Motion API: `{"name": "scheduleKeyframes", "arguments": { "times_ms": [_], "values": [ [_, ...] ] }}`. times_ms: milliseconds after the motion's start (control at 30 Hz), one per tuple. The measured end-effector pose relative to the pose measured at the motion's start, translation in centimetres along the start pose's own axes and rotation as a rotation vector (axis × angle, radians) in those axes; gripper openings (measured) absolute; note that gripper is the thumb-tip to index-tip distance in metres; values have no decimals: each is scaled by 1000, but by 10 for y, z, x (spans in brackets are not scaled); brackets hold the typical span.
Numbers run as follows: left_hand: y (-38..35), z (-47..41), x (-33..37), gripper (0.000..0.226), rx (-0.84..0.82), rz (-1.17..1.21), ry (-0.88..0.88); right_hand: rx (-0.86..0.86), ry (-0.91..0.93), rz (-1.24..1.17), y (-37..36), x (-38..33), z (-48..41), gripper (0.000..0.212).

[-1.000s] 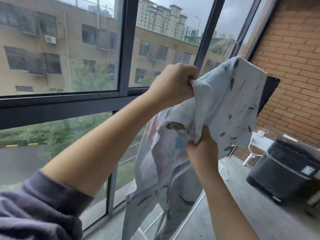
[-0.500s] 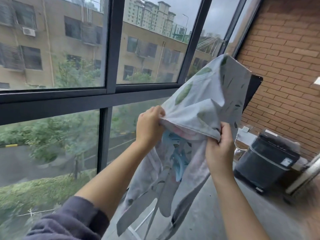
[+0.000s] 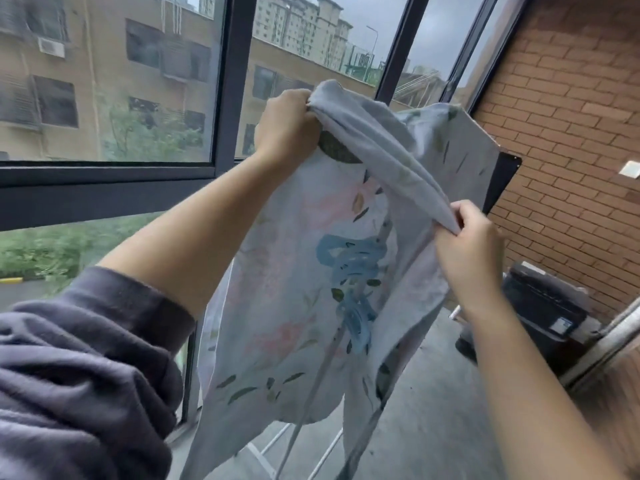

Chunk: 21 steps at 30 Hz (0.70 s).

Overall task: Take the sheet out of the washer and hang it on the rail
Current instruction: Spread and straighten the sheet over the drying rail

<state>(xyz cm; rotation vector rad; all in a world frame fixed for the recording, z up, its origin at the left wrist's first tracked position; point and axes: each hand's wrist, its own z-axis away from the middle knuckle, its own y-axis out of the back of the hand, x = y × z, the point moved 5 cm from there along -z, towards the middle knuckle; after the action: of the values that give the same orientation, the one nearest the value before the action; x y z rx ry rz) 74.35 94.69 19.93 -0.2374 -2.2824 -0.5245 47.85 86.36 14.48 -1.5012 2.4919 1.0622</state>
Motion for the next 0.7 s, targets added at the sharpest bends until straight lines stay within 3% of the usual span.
{"name": "scheduleKeyframes", "arguments": {
  "times_ms": [200,433,600,700],
  "values": [
    [26,-16,0,20,50,135,74,121,165,-103,23,-53,-47,5],
    [9,22,-72,35,-14,287,242,-31,162,-232,-12,-68,-18,13],
    [12,50,-53,9,67,362,149,-73,178,-286,-29,-80,-2,14],
    [12,54,-54,12,79,385,109,-59,205,-335,-34,-92,4,9]
  ]
}}
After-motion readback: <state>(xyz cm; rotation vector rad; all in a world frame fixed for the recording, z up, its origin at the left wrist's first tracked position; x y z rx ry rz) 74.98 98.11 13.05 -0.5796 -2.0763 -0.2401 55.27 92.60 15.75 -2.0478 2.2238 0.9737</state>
